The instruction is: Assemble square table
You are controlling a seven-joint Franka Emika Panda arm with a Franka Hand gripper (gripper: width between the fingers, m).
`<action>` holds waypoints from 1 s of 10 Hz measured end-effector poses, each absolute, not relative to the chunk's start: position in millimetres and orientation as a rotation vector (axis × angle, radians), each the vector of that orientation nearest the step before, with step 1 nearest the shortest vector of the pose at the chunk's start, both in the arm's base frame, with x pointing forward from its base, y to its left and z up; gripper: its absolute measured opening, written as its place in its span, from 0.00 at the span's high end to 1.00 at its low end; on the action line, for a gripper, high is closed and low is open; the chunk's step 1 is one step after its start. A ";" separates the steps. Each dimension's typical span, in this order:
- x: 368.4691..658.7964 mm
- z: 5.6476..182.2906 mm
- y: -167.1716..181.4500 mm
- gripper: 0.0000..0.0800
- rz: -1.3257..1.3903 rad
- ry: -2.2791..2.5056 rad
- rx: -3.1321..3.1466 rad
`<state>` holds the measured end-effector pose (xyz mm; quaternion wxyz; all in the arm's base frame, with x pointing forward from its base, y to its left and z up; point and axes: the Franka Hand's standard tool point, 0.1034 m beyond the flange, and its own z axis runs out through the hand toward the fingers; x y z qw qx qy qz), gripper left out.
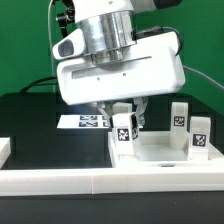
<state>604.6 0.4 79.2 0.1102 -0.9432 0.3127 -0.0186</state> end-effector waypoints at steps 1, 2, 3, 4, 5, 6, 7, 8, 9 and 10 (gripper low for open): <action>604.0 78.9 3.8 0.63 -0.031 1.072 -2.720; 604.1 79.0 4.2 0.63 -0.017 1.188 -2.669; 603.9 78.9 4.9 0.63 0.003 1.286 -2.621; 603.7 78.9 6.3 0.63 0.035 1.391 -2.564; 603.7 78.8 6.7 0.63 0.046 1.458 -2.523; 603.8 78.9 7.3 0.63 0.056 1.530 -2.477; 604.1 79.0 8.3 0.63 0.069 1.614 -2.417; 604.2 79.0 9.4 0.63 0.080 1.679 -2.369; 604.2 79.1 10.4 0.63 0.087 1.716 -2.339; 604.2 79.0 10.3 0.56 0.082 1.678 -2.365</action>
Offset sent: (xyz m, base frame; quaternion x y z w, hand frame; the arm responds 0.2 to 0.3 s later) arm 0.0028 0.0008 -0.0019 -0.0217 -0.0391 0.2221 0.9740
